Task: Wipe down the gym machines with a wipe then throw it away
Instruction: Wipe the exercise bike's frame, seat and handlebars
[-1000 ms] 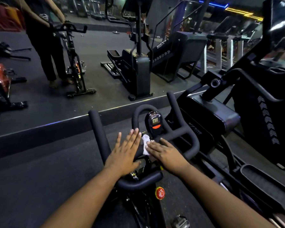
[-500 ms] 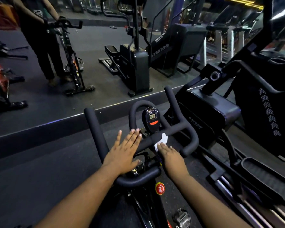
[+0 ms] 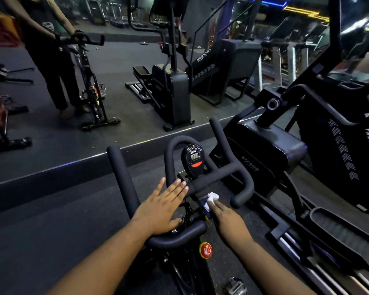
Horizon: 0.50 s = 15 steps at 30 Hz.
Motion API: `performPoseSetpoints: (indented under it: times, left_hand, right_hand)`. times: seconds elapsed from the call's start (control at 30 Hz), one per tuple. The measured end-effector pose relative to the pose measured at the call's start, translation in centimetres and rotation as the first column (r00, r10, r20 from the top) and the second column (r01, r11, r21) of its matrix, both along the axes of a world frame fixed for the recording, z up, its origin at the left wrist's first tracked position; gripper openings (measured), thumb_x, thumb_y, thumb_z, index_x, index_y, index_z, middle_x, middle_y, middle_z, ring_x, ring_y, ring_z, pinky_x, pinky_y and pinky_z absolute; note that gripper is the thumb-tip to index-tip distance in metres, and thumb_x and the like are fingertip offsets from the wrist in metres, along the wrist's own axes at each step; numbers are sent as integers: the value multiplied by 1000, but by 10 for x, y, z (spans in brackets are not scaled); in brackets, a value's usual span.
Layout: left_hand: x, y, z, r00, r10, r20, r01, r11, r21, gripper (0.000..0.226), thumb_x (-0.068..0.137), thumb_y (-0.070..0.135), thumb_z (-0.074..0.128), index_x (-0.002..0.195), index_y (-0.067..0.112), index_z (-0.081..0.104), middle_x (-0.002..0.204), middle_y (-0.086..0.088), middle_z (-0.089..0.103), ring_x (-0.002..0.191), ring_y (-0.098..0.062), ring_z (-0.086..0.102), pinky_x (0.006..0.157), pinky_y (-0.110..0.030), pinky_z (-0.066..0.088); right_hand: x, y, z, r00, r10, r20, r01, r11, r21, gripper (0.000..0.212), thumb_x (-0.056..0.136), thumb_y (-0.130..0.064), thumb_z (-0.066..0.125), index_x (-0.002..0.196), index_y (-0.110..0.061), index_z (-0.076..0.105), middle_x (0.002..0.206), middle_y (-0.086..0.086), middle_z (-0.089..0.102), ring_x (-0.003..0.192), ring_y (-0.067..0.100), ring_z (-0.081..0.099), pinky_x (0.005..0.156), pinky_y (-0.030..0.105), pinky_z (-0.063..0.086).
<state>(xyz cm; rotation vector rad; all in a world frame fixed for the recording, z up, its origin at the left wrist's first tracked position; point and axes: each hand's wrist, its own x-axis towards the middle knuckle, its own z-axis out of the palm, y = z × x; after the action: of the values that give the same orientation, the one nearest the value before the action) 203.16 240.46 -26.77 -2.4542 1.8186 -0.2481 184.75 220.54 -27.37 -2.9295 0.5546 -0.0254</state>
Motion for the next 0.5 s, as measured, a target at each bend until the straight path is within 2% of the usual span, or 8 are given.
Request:
performPoseSetpoints:
  times: [0.07, 0.17, 0.23, 0.3, 0.33, 0.4, 0.5]
  left_hand:
    - [0, -1, 1, 1000, -15, 3, 15, 1000, -3, 97, 93, 67, 34, 160, 15, -13, 171, -8, -6, 157, -24, -11, 123, -58, -12]
    - [-1, -3, 4, 999, -45, 2, 45, 999, -29, 91, 94, 63, 43, 163, 13, 12, 170, -9, 13, 158, -24, 8, 125, -57, 3]
    - [-5, -8, 6, 998, -62, -33, 59, 993, -100, 81, 97, 58, 43, 162, 15, 21, 170, -7, 18, 158, -22, 11, 124, -55, 7]
    - [-13, -21, 11, 994, -74, -81, 60, 984, -168, 74, 100, 54, 41, 161, 16, 25, 170, -5, 18, 158, -20, 11, 124, -51, 9]
    - [-19, -28, 13, 991, -81, -109, 60, 981, -186, 72, 101, 53, 40, 161, 16, 26, 170, -4, 17, 158, -19, 11, 124, -49, 8]
    - [-30, -48, 19, 982, -101, -162, 69, 979, -191, 74, 101, 55, 37, 162, 17, 20, 171, -1, 8, 158, -17, 4, 126, -46, 2]
    - [-42, -75, 22, 976, -110, -187, 89, 989, -120, 82, 100, 62, 31, 164, 19, 2, 169, 2, -13, 155, -13, -16, 127, -42, -10]
  right_hand:
    - [-15, 0, 1, 1000, -3, -19, 3, 1000, 23, 63, 102, -10, 40, 159, -31, 26, 166, -3, 27, 140, 23, 47, 107, 32, 42]
    - [-31, -8, 12, 997, 73, -40, -72, 997, 31, 60, 101, -10, 41, 156, -33, 33, 164, -6, 31, 137, 20, 51, 103, 32, 47]
    - [-39, -16, 23, 983, 162, 83, -162, 987, 0, 51, 97, -15, 48, 145, -33, 51, 154, -7, 48, 128, 18, 60, 96, 31, 54]
    - [-45, -31, 31, 938, 144, 317, -148, 989, -9, 49, 89, -18, 53, 136, -28, 62, 143, -5, 59, 125, 14, 62, 93, 27, 55]
    - [-44, -41, 33, 913, 118, 390, -117, 993, -25, 49, 88, -16, 56, 136, -24, 63, 142, -4, 59, 129, 13, 57, 99, 26, 50]
    - [-36, -71, 31, 903, 77, 422, -49, 996, -77, 52, 87, -7, 56, 138, -15, 62, 145, 2, 57, 138, 19, 48, 114, 29, 33]
    - [-27, -106, 20, 963, -53, 264, 62, 998, -27, 55, 92, 2, 49, 144, -17, 55, 154, 4, 48, 148, 26, 36, 121, 28, 15]
